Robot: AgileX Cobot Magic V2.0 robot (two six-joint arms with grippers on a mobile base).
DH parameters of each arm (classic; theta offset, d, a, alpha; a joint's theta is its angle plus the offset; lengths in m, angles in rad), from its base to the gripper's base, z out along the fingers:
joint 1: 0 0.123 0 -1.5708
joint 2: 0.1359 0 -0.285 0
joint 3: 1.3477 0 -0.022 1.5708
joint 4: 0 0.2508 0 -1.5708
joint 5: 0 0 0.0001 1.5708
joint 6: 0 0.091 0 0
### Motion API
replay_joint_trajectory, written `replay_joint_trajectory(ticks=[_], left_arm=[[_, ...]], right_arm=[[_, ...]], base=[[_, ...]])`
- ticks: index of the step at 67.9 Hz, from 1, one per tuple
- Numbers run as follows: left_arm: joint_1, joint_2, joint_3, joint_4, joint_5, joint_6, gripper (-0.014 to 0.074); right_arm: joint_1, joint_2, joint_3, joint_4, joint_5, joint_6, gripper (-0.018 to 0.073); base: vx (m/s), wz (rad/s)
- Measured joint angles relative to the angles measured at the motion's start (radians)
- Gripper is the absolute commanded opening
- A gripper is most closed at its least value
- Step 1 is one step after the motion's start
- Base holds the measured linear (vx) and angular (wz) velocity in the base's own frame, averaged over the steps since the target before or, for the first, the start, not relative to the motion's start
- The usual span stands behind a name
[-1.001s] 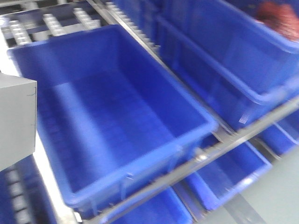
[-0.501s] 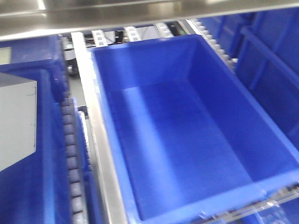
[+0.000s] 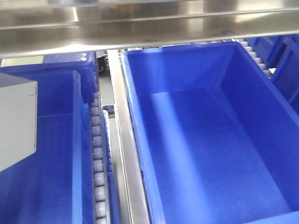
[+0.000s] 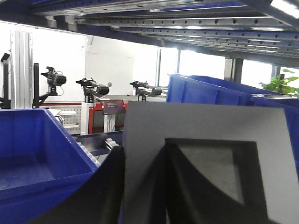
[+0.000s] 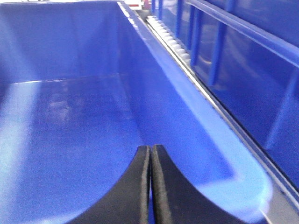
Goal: Sort gray base to blue bin
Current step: 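Turn the base to face the rack with two large blue bins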
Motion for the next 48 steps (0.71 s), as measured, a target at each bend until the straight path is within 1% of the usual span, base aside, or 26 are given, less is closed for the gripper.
replay_joint_trajectory(ticks=[48], left_arm=[[0.0,0.0,0.0,0.0,0.0,0.0,0.0004]], right_arm=[[0.0,0.0,-0.004,0.0,-0.023,0.0,-0.0005]], base=[[-0.03,0.22]])
